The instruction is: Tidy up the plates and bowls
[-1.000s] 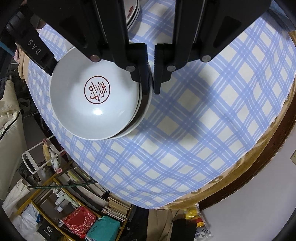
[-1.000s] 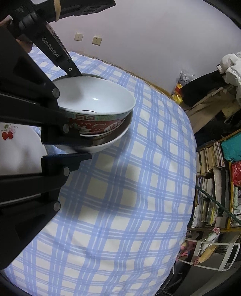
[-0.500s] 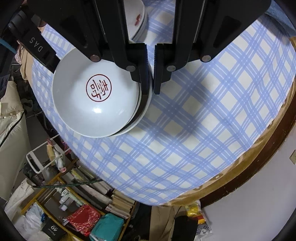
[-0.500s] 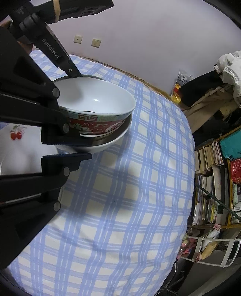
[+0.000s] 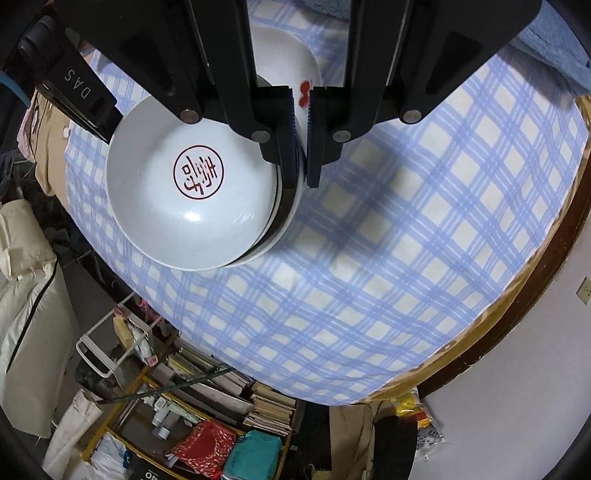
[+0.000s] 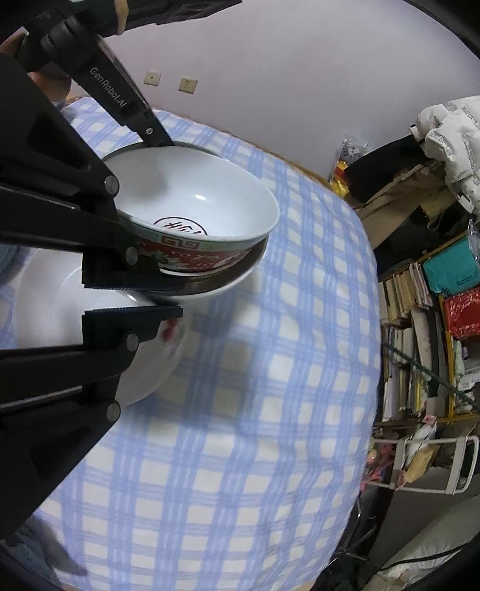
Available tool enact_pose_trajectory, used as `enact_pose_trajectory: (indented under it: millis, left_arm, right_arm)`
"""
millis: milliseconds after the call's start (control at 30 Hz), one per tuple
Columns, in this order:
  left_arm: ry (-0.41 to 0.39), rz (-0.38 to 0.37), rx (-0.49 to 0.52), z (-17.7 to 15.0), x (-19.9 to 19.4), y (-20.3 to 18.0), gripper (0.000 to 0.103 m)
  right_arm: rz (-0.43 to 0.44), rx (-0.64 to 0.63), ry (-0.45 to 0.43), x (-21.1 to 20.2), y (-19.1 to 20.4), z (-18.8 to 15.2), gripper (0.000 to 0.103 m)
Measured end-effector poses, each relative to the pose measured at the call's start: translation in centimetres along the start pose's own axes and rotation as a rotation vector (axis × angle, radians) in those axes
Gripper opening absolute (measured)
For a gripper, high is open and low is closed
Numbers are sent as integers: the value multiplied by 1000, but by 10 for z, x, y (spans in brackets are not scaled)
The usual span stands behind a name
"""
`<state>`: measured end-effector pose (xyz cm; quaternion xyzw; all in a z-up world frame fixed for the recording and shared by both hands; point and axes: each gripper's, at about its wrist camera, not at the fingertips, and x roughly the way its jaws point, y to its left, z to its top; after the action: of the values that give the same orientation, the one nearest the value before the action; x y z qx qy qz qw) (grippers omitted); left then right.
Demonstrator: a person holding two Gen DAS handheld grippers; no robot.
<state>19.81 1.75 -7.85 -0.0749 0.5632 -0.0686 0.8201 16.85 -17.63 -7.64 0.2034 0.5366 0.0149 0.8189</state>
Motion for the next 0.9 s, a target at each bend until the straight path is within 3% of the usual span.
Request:
enact_pose_trajectory:
  millis: [233,400,700,900]
  left_arm:
    - [90,-12,-10,-29,19,0,3]
    - [101,28,16,-37,27,-3,4]
    - [142,25,42,-46,37,-2,4]
    - [49,70,117,-49,11,-12,8]
  right_arm:
    - [-22,35,4,-6,-18,-26,10]
    - [-14,48,52,8,-27,-37,10]
    - [23,47,79,16,-38,-44,9]
    - [83,19,29,-2,-41,-44,9]
